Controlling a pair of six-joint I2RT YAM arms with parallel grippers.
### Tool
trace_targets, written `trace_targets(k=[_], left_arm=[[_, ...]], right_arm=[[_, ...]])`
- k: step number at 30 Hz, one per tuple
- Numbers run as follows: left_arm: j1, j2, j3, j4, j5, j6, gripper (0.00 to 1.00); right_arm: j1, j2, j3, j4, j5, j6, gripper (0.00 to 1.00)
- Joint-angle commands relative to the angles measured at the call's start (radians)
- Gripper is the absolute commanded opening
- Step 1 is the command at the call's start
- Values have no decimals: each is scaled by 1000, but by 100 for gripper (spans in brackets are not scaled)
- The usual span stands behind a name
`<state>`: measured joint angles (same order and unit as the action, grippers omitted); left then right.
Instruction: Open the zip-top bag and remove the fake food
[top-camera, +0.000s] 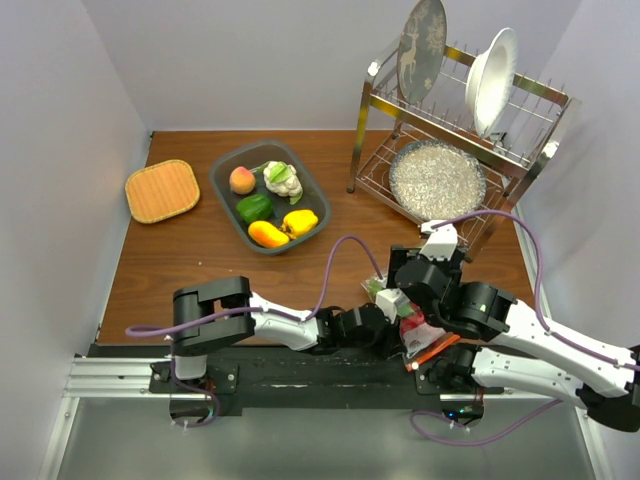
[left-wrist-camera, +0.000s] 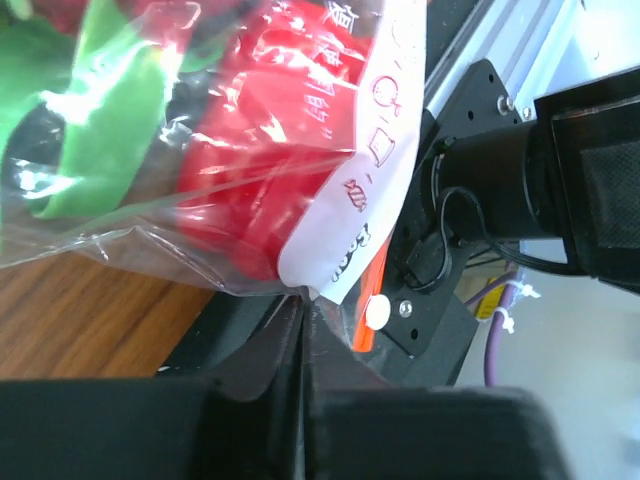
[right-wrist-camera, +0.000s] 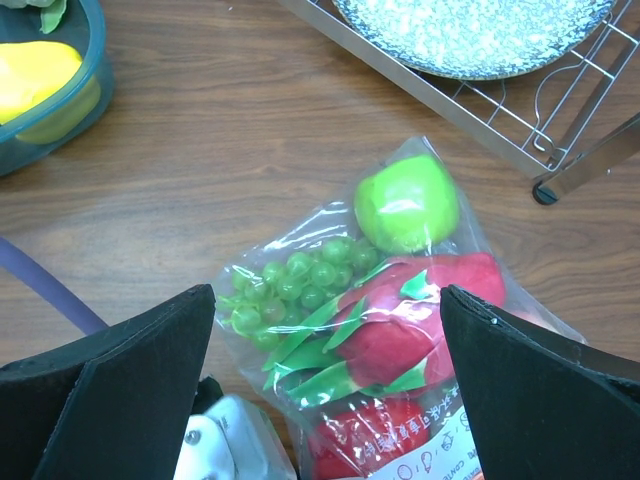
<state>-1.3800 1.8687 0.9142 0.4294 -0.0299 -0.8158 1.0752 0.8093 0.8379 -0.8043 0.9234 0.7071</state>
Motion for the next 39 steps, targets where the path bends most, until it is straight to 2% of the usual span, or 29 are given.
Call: trace_targets(k=[1,5,8,15,19,21,22,24,25,26,33,39], left_arm=[[33,-46,-23,31,-50,-45,0],[88,-153,-121,-10,-140,-91,0],[148,-248,-179,-124,-261,-141,0],[289,-446,-296,-326,-360,-221,0],[349,-532,-356,-356,-351,-200,0],[358,-559,-360,-328,-309,-140,0],[358,-559,-363,-301,-279,-106,12],[358,-543,-362,-232,-190,-46,26],[358,-533,-365,-201,-156,-28,36],[358,-505,-360,-181,-107,-8,39],[357,-358,-336,50,108,49,44],[357,-252,-294,115,197,53,44]], right_arm=[[5,8,30,31,6,-4,99],[5,27,32,57,-27,-47,98],[5,57,35,73,-64,-75,98],[5,154,30,102,-136,-95,97],[3,224,20,65,-141,-49,95],[3,240,13,33,-95,20,95],[3,238,3,-2,-72,41,96],[-4,226,-6,-36,-38,107,97],[-12,205,-16,-58,-29,124,97],[-18,189,-23,-61,-32,137,97],[-58,117,-83,-73,-77,175,95],[-66,103,-92,-75,-93,189,95]])
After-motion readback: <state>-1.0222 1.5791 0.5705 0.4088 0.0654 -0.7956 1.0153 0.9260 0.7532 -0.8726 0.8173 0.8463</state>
